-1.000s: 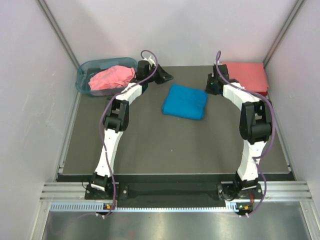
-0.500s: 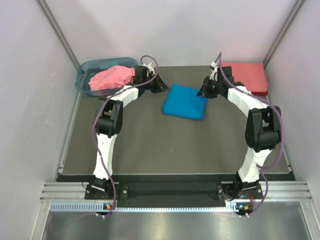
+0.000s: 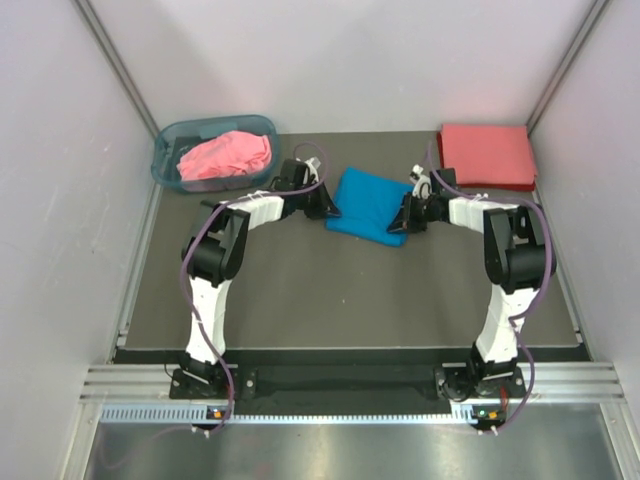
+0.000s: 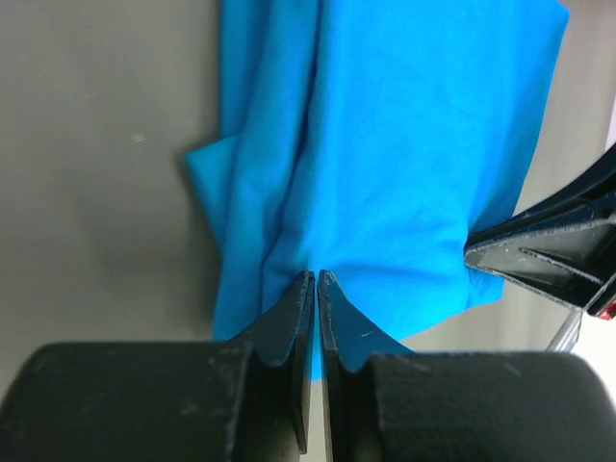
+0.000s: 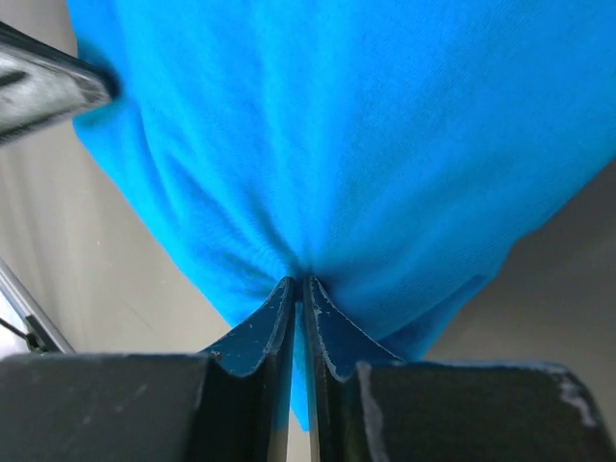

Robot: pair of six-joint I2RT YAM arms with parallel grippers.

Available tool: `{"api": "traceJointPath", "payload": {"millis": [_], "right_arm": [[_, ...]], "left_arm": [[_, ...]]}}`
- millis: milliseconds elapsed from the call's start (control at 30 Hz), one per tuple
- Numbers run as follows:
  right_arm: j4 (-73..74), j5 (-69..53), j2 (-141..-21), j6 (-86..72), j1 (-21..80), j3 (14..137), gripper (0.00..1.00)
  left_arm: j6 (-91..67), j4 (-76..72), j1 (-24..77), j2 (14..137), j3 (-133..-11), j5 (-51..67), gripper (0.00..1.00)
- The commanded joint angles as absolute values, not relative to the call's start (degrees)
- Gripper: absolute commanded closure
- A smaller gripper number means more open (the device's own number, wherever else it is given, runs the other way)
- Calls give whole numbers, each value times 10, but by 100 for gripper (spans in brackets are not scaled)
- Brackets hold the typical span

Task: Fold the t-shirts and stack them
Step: Fold the tshirt

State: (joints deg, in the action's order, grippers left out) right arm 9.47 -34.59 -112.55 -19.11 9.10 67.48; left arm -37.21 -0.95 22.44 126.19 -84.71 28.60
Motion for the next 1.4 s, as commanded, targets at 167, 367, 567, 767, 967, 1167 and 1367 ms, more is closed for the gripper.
{"api": "traceJointPath", "payload": {"millis": [167,367,567,767,967,1167,1367], "right_arm": [[106,-385,-1070,-178,95,713,87],[68,-425,-1084,-187,95,677,82],[36,-425,-1112,-170,53,614,83],[68,-413,-1089,-152,33,615,78],[95,-382,-1007,-176,32,619,67],[86,-327,-1025,-199,25,653,69],[62,-328,-1109,-210,22,704,71]], "left_arm": [[-367,67,222,1208,-925,292,89],[-375,44,250,1246,-928,328,88],[-378,100,239,1263,-872,240,88],[-377,151,219,1235,-852,160,88],[-352,110,214,1187,-889,219,83],[-356,58,207,1282,-1035,383,83],[-399,-22,208,1375,-1089,432,84]]}}
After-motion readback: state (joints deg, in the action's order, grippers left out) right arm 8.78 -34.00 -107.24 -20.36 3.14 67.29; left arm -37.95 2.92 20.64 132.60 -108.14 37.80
